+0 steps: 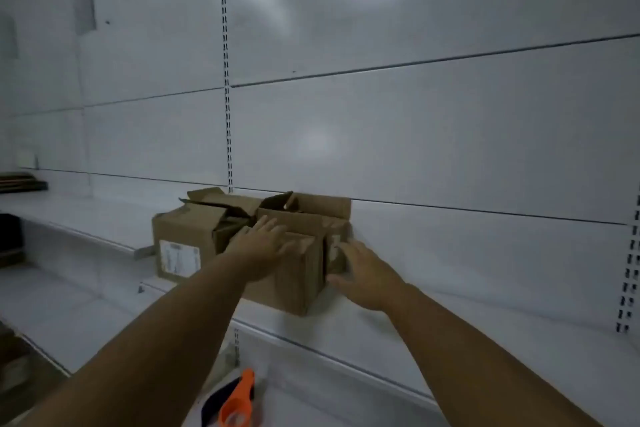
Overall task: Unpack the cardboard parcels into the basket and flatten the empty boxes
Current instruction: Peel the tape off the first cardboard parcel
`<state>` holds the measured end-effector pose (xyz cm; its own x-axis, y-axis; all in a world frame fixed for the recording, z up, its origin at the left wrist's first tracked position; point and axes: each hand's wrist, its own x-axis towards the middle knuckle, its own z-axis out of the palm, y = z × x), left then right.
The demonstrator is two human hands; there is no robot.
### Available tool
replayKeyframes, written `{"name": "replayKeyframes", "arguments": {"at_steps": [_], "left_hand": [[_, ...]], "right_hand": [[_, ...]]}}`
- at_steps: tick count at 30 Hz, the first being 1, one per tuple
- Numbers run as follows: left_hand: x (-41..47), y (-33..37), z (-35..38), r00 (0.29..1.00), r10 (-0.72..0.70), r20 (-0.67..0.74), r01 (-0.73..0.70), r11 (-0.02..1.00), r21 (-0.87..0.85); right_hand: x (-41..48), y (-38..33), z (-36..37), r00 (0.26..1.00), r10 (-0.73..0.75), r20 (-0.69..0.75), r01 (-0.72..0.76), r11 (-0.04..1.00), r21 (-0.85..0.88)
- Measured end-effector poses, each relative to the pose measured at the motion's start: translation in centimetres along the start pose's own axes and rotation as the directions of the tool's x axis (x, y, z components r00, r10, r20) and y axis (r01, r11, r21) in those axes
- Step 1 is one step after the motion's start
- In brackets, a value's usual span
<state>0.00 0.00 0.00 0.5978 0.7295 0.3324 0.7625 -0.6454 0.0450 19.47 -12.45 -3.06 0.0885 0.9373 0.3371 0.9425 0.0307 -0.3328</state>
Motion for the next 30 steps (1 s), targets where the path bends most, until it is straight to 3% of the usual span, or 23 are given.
{"name": "replayKeyframes", "arguments": {"at_steps": [4,8,13,15,18,22,25,28,30], "left_hand": [[0.1,-2.6,1.1,0.994,0.036,-0.100,-0.052,0.986,-0.158],[1.2,-4.3,0.7,0.890,0.138,-0.434,-0.174,0.984,-0.045],[2.6,-5.6,0.1,0.875,0.190,-0.446,-0.241,0.969,-0.059],[2.8,-6.1,0.5,0.821,0.166,-0.546,-0.266,0.958,-0.108],[2.2,-6.5,1.2,0.755,0.007,-0.655,-0.302,0.891,-0.338],[1.6,-6.6,2.6,0.800,-0.064,-0.597,-0.349,0.759,-0.549],[1.5,-6.0,3.2,0.906,-0.110,-0.408,-0.294,0.531,-0.795],[1.3,-5.5,3.8,0.956,-0.065,-0.285,-0.234,0.417,-0.878],[0.7,-5.2,4.2,0.942,-0.092,-0.323,-0.260,0.408,-0.875]], "right_hand": [[2.5,-2.6,2.3,0.996,-0.068,-0.056,0.063,0.994,-0.091],[4.6,-3.8,3.6,0.983,-0.062,-0.173,0.061,0.998,-0.013],[5.4,-3.3,3.6,0.963,-0.044,-0.267,0.052,0.998,0.023],[5.3,-3.0,3.2,0.945,-0.033,-0.324,0.051,0.998,0.045],[4.3,-2.0,2.5,0.929,-0.006,-0.371,0.042,0.995,0.089],[2.4,-0.3,1.4,0.899,-0.086,-0.430,0.080,0.996,-0.030],[1.3,0.5,0.9,0.900,-0.121,-0.418,0.088,0.991,-0.099],[1.1,0.6,1.0,0.912,0.010,-0.410,0.009,0.999,0.045],[0.9,0.8,1.1,0.896,0.091,-0.435,-0.020,0.986,0.166]]}}
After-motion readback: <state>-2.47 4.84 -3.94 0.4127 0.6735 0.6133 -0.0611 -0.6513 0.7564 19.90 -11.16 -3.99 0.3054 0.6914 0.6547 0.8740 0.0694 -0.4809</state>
